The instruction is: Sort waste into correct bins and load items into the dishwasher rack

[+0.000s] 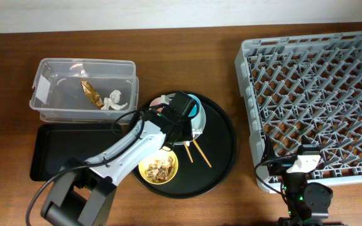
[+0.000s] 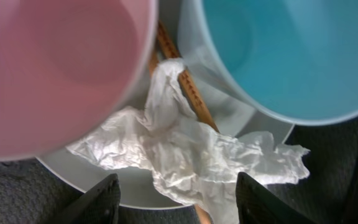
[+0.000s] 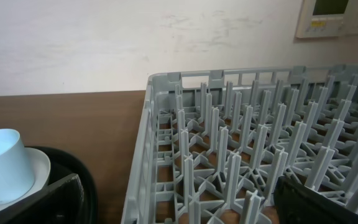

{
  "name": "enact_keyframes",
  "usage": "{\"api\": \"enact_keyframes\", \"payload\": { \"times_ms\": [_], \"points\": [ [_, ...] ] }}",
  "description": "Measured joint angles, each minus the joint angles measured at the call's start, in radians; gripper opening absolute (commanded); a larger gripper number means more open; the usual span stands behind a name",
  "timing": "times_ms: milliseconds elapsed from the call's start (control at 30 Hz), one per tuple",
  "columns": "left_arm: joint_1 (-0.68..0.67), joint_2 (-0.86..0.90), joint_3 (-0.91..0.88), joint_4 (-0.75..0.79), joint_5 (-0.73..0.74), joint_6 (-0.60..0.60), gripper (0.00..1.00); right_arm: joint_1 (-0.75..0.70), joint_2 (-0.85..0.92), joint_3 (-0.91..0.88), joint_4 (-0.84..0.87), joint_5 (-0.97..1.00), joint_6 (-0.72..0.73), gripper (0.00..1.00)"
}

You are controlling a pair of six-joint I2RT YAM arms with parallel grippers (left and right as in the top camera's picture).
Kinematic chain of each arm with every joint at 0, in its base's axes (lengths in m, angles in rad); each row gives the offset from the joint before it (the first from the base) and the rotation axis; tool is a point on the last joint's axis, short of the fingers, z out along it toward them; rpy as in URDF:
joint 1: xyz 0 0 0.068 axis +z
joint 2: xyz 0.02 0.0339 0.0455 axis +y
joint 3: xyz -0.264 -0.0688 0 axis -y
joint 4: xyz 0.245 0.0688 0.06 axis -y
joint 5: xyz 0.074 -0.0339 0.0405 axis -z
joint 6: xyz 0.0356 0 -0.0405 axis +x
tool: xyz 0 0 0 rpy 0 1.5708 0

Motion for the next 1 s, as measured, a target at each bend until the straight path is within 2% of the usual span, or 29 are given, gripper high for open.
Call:
{"api": "enact_keyframes", "payload": {
  "times_ms": [833, 867, 1000],
  "points": [
    [-0.015, 0.028, 0.000, 0.022, -0.019, -0.023, 0.59, 0.000, 0.000, 0.000, 0.000, 0.000, 0.000, 0.99],
    [-0.015, 0.041, 0.000, 0.023, -0.019, -0.023, 0.57, 0.000, 0.000, 0.000, 0.000, 0.000, 0.000, 0.99],
    [-0.015, 0.078, -0.003, 0.026, -0.019, -0.029, 0.40, 0.000, 0.000, 0.000, 0.000, 0.000, 0.001, 0.99]
  ]
}}
